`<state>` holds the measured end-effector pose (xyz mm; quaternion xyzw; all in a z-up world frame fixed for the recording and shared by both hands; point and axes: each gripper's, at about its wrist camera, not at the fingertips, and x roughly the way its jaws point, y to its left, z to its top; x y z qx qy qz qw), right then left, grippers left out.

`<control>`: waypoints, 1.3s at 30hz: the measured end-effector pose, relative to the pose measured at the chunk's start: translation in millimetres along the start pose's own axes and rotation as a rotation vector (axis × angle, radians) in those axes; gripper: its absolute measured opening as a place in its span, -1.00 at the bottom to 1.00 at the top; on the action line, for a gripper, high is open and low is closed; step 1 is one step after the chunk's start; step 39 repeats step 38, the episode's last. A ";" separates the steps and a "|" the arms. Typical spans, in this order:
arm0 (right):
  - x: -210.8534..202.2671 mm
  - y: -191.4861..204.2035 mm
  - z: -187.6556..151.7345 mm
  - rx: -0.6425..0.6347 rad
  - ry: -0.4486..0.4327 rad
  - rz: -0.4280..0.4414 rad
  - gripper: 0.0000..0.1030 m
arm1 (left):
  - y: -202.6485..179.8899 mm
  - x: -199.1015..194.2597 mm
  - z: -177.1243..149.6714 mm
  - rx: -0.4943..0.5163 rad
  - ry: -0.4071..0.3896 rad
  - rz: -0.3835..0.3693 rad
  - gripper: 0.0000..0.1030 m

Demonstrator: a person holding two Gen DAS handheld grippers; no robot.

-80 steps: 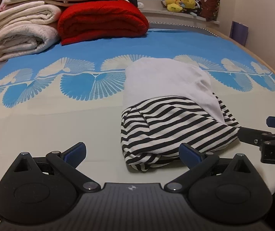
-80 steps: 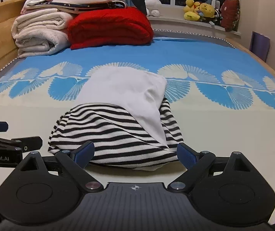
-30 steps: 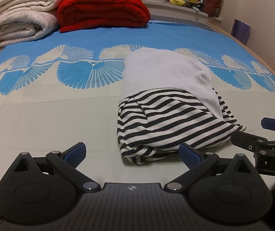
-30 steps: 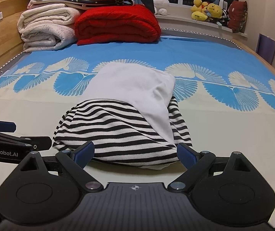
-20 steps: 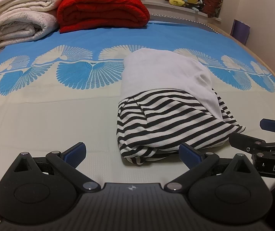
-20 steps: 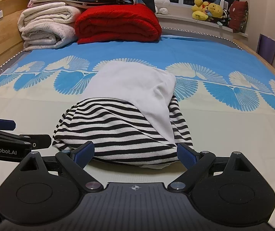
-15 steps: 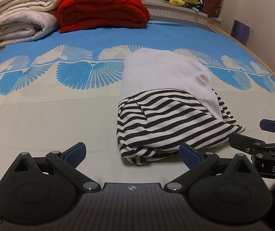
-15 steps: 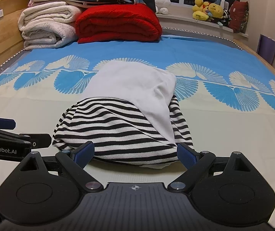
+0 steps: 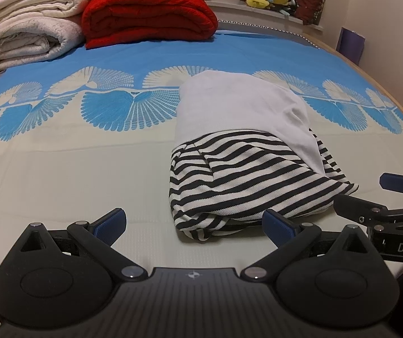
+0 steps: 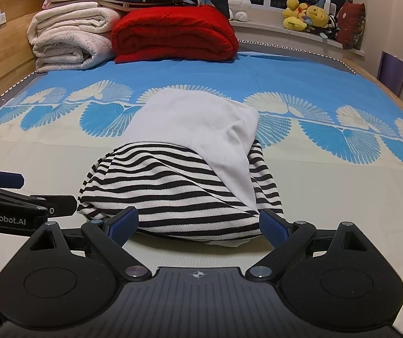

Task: Fold small clothes

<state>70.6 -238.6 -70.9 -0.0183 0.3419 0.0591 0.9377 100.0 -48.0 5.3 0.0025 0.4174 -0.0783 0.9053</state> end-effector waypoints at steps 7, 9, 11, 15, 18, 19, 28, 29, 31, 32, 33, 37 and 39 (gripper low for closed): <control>0.3 -2.0 1.1 0.006 0.002 0.002 0.81 | -0.4 1.0 0.2 0.003 0.002 -0.002 0.99; 0.5 -1.6 1.4 0.003 0.003 0.002 0.81 | -0.7 1.5 -0.2 0.005 0.002 -0.003 0.99; 0.6 -1.4 1.4 0.002 0.003 0.003 0.81 | -0.9 1.8 -0.3 0.004 0.002 -0.002 0.99; 0.7 -1.2 1.2 0.005 0.005 0.002 0.81 | -1.4 2.6 -0.5 0.003 0.003 -0.004 0.99; 1.7 -0.4 0.2 0.004 0.008 0.003 0.81 | -1.2 3.1 -0.5 0.004 0.003 -0.004 0.99; 2.0 -0.4 0.4 0.002 0.009 0.003 0.81 | -1.2 3.1 -0.5 0.004 0.003 -0.003 0.99; 4.3 0.0 1.1 0.003 0.016 0.005 0.81 | -2.1 5.7 -0.7 0.009 0.006 -0.010 0.99; 4.6 0.2 1.4 0.002 0.016 0.005 0.81 | -2.0 6.0 -0.4 0.011 0.005 -0.012 0.99; 5.1 0.6 1.8 0.001 0.017 0.007 0.81 | -1.6 6.5 0.0 0.012 0.003 -0.013 0.99; 5.4 0.3 2.0 0.000 0.017 0.008 0.81 | -1.7 6.6 0.1 0.013 0.002 -0.014 0.99; 5.5 0.4 2.1 0.000 0.016 0.009 0.81 | -1.9 6.5 0.0 0.014 -0.001 -0.013 0.99; 6.7 0.2 3.7 0.002 0.013 0.014 0.81 | -0.9 7.3 1.2 0.014 -0.003 -0.013 0.99; 6.8 0.2 4.0 0.002 0.012 0.014 0.81 | -1.1 8.1 1.5 0.011 -0.001 -0.012 0.99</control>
